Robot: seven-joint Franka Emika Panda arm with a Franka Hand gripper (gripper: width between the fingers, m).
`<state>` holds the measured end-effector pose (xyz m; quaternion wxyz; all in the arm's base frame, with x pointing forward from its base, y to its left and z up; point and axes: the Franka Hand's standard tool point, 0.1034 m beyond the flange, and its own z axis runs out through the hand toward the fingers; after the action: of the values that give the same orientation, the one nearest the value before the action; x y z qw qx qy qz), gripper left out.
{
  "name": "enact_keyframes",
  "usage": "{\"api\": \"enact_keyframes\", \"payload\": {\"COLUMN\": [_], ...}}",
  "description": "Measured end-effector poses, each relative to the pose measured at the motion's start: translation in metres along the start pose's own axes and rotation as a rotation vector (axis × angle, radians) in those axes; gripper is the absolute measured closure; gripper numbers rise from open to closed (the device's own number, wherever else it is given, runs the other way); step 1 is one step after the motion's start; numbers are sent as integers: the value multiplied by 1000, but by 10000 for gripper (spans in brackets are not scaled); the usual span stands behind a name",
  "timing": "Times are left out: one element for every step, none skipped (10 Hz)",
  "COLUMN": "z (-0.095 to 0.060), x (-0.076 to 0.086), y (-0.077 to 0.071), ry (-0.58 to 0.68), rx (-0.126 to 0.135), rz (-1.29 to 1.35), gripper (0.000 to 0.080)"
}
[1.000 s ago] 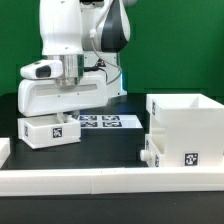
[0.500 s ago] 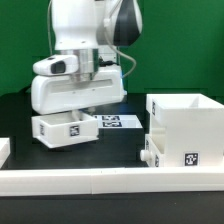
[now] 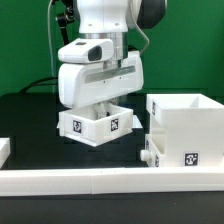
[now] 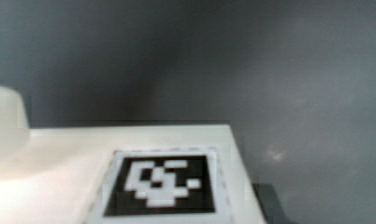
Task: Assemble drawer
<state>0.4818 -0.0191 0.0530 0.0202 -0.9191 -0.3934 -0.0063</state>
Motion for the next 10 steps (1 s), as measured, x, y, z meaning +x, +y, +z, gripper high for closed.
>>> {"api": "enact_keyframes", "payload": {"z": [1,4,2,-4,-6,-4,-3,-3,-4,-5], "x": [-1,-9,-11,-5,-3,-5,-6,-6,-3,2], "y": [0,2,8,17,22,20,21,22,28,33], "ry": [-1,-10,-32,-55,-58,-58,-57,-58,-60,-57], "rx": [2,16,42,55,50,57,60,63,62,56], "rz": [-72,-206,-306,-451,-547,-612,-663,-738,-808,-822], "gripper": [757,757,757,757,757,757,757,757,757,757]}}
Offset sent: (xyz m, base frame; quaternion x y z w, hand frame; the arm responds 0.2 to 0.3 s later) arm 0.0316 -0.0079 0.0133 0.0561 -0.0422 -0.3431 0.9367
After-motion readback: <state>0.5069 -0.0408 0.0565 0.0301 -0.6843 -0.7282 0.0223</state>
